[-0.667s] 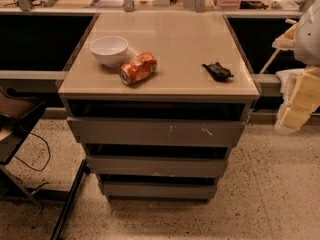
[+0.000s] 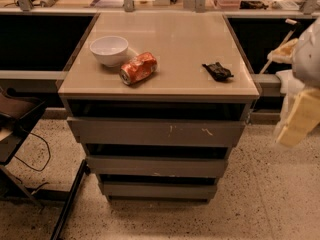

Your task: Open bottom drawer

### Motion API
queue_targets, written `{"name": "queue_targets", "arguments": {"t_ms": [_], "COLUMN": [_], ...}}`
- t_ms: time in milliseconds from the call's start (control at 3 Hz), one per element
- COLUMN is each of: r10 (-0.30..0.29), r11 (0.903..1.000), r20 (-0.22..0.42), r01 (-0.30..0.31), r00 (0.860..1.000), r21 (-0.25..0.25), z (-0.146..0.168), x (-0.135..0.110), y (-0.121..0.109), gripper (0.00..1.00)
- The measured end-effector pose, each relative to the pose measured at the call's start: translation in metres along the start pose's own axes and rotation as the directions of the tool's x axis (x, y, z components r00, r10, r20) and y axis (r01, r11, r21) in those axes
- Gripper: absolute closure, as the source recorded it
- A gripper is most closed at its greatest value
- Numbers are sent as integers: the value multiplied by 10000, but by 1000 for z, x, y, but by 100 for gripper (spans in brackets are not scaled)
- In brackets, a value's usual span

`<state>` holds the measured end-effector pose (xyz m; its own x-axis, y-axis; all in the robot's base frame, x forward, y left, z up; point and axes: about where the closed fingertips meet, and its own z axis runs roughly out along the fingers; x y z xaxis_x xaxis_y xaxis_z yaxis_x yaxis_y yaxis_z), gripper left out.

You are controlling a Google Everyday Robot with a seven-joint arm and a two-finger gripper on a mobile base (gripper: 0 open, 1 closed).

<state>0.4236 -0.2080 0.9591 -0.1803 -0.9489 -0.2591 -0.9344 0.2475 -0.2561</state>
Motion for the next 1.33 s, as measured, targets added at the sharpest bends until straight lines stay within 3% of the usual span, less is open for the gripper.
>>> {"name": "queue_targets", "arguments": {"t_ms": [333,667,1000,1333], "r10": [-783,-1479,-1587,-435], "r11": [9965,9864,9847,9990], "r20": [1280,2207,3131,4679], "r01": [738,1275,1269,345], "r00": [9887,9641,9364,8827], "r21": [398,1039,1197,279], "z": [14,37,92,178], "x": [-18,-47,-67,-77], "y": [50,99,140,182], "gripper": [0,0,0,0]}}
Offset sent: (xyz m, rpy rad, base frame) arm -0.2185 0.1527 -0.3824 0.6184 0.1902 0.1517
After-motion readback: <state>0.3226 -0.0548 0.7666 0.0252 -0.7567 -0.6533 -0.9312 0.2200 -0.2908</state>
